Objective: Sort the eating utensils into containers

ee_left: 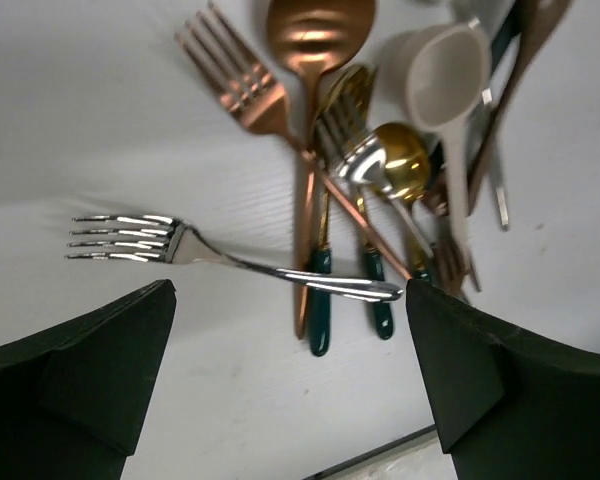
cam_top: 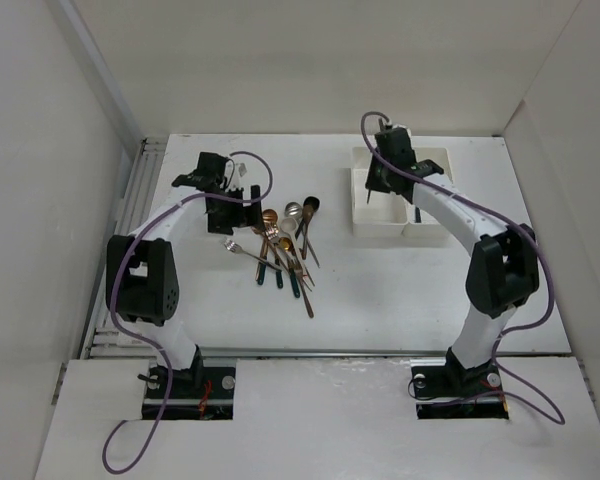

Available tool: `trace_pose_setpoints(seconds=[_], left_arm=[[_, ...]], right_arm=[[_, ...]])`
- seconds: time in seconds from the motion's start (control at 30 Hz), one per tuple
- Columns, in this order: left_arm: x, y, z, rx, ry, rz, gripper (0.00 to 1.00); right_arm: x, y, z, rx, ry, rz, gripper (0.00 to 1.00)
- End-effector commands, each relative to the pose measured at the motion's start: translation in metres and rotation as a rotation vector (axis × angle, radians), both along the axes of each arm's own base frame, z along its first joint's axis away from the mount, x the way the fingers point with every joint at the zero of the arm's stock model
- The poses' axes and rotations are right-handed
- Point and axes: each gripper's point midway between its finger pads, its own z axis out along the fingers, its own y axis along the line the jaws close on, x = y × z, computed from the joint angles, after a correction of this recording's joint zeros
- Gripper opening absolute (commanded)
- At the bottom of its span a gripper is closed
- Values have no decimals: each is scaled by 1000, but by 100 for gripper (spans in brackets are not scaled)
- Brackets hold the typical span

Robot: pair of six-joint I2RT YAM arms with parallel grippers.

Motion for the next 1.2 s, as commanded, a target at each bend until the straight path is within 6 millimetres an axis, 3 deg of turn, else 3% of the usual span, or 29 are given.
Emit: trace_pose_setpoints(seconds=[0.0, 0.1, 0.13, 0.2, 0.23, 0.27, 0.37, 0.57, 0.7, 0.9, 1.17], left_arm=[[-17, 15, -16, 96, 63, -54, 100], [-27, 15, -32, 103, 131, -124, 100], [-37, 17, -44, 113, 197, -135, 100], [-43, 17, -50, 111, 224, -156, 100], [-48, 19, -57, 116, 244, -165, 100], [-49, 19, -59, 117, 253, -166, 100], [-58, 17, -70, 102, 297, -173, 100], [-55, 13, -83, 84, 341, -179, 97], [-53, 12, -93, 86, 360, -179, 87], [-47, 10, -107, 80, 392, -182, 65], [-37, 5, -106, 62, 395, -165, 63]], right_arm=[[-26, -14, -37, -154, 112, -10, 0], [-22, -26, -57, -159, 161, -59, 0], [-24, -21, -62, -144, 177, -39, 8], [-18, -29, -70, -107, 192, -57, 19], [-16, -24, -68, -80, 183, -51, 35], [-15, -27, -68, -62, 190, -49, 43], [-9, -25, -64, -62, 170, -42, 59], [-4, -28, -52, -86, 151, -43, 59], [-6, -31, -36, -82, 119, -51, 59], [-16, -37, -27, -83, 103, -60, 59], [-19, -41, -12, -84, 69, -75, 59]])
